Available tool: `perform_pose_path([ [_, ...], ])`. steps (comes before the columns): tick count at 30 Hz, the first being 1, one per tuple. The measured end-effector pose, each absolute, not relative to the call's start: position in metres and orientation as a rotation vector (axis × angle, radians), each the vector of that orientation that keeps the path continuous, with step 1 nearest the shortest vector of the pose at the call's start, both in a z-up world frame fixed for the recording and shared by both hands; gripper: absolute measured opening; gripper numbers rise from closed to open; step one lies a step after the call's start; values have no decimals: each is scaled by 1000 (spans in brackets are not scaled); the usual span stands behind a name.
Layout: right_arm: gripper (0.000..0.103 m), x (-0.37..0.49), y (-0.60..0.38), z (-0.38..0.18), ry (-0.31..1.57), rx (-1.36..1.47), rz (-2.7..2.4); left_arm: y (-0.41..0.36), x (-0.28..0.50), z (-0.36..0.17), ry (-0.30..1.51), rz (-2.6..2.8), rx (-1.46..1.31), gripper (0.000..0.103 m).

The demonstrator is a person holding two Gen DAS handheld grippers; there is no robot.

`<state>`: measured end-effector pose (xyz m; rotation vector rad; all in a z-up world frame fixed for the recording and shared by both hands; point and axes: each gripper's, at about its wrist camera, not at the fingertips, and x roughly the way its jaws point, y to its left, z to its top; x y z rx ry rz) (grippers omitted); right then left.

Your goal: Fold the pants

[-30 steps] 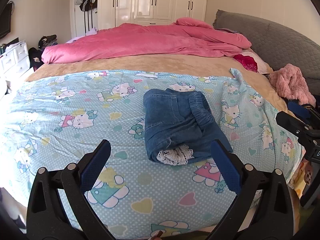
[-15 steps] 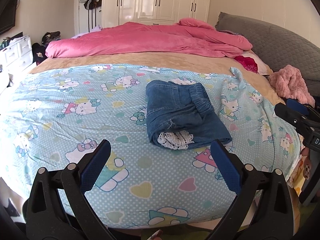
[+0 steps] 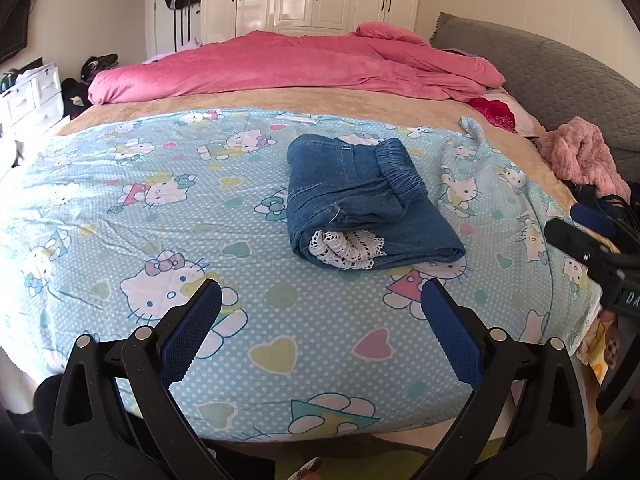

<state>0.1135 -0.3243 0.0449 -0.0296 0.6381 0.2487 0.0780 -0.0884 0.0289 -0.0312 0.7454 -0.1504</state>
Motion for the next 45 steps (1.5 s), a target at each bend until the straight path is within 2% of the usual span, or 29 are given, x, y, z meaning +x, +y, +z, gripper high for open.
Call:
perform_pose_path([
  [21,98,125,-317,-7,749,-17,208,-81,89,-2,832,-115,-45,94],
  [45,99,132,-313,-18,752,-6,198,-76,95,-13,841,-106,-41,94],
])
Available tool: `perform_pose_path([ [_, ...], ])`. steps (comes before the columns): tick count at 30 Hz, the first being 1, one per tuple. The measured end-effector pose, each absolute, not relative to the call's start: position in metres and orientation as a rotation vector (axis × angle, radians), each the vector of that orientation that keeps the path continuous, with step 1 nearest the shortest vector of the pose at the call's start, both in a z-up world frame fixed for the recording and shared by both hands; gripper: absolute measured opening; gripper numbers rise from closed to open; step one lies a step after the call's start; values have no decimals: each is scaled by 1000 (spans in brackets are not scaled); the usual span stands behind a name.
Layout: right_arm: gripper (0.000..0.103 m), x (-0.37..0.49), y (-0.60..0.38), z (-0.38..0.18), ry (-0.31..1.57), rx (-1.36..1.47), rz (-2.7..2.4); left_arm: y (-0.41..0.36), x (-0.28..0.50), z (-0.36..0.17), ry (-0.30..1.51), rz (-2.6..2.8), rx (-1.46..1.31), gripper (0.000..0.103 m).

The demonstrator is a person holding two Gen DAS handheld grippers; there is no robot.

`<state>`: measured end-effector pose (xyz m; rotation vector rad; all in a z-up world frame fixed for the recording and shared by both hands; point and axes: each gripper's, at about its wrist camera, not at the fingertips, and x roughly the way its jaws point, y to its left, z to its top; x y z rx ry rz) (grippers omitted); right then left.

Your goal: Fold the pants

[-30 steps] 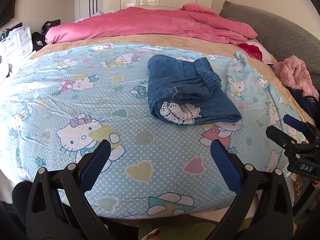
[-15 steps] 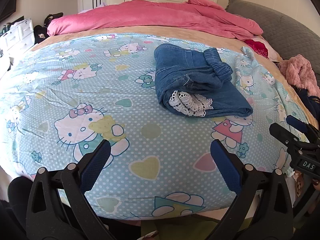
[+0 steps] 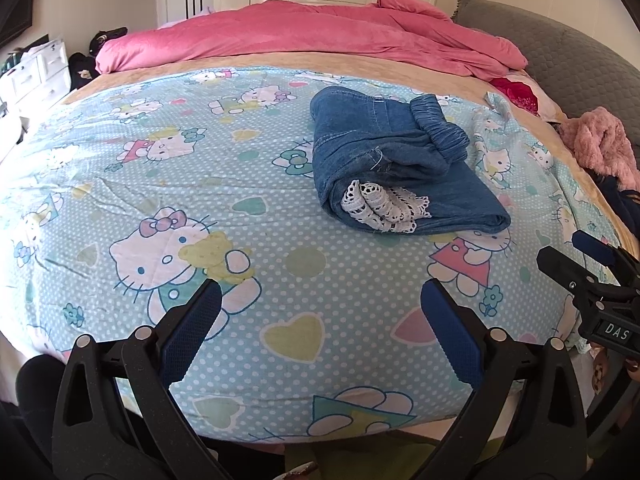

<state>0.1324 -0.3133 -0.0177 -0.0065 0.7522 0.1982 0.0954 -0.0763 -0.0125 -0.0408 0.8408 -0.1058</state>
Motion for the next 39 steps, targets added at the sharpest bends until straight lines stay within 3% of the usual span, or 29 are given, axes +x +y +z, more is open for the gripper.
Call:
perform_pose_path([
  [39,99,132,-317,-12,745,-6,185,-76,94,-5,825,-83,-15,94],
])
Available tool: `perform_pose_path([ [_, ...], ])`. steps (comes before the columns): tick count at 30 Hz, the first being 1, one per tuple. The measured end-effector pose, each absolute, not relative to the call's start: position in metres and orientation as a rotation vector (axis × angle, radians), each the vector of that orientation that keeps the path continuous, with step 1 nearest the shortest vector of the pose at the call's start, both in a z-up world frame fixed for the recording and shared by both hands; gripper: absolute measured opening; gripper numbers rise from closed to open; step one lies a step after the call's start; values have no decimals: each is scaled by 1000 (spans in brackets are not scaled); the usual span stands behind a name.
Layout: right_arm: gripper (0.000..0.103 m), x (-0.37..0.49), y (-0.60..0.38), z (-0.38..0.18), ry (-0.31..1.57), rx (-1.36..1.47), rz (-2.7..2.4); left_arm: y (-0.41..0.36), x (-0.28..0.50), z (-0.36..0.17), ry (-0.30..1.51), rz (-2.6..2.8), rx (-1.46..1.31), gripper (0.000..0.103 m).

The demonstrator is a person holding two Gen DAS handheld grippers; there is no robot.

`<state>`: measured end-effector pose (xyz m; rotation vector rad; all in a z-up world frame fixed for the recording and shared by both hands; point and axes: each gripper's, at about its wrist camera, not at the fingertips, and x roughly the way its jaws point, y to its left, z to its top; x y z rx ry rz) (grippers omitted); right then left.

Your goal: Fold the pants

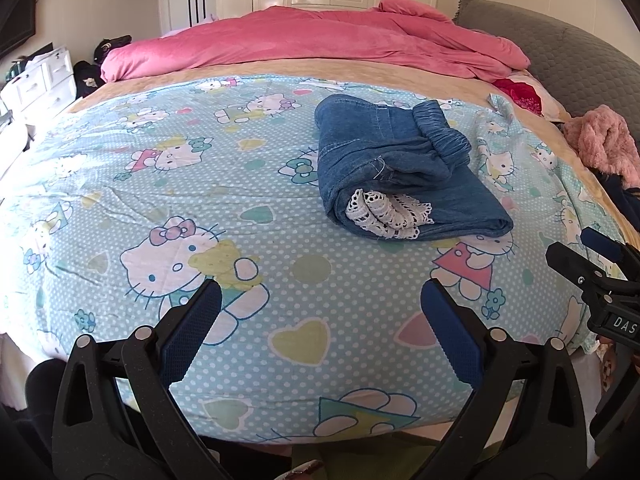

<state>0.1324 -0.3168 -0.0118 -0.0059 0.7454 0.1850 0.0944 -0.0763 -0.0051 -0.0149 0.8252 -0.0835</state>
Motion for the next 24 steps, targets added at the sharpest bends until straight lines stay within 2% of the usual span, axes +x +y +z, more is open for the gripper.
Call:
perform_pose_path([
  [24,99,129,-319,-12,744,-2,179,-76,93,-4,823,-73,-13,94],
])
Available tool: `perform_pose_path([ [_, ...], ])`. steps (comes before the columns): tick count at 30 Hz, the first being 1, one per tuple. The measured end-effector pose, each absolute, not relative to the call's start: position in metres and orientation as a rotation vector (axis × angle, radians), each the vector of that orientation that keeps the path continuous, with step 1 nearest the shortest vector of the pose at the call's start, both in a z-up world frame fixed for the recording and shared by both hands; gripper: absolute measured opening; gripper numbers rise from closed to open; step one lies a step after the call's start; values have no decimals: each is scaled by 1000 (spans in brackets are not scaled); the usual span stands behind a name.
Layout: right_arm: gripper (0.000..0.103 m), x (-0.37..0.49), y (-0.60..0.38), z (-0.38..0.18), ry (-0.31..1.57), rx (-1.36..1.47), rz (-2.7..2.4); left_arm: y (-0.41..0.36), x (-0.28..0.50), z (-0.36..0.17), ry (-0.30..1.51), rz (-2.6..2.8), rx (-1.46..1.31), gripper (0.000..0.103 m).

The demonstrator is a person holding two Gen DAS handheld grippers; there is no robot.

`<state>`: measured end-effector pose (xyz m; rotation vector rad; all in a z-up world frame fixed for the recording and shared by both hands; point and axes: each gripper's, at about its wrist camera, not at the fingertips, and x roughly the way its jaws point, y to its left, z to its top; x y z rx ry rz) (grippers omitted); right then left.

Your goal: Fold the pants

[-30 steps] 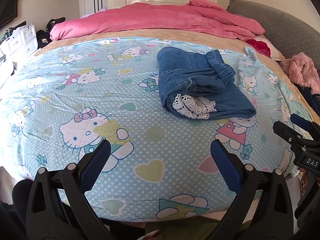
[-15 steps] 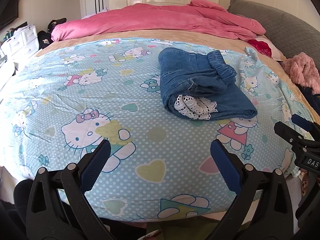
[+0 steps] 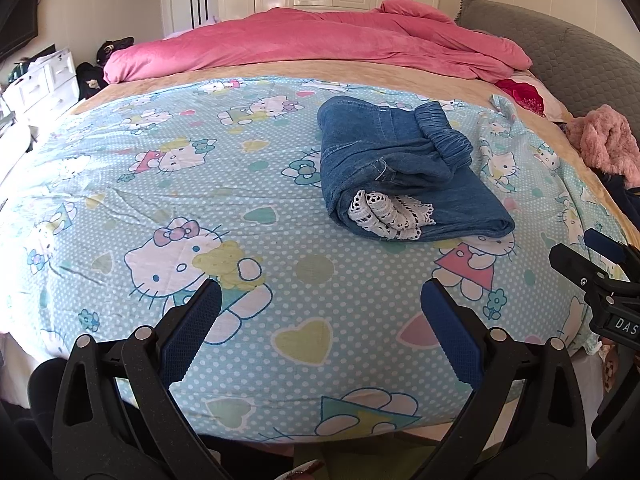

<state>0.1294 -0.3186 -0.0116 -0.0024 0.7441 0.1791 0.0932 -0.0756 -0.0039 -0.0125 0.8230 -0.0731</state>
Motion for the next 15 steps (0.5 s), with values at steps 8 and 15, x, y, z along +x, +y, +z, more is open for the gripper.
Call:
perform_pose_path([
  [8,99,129,-318,-12,743,-6,176,-75,93,-3,824,-71,-12,94],
  [15,99,129,-318,-12,744,-5,178,-75,93,-3,824,-67,-13,94],
])
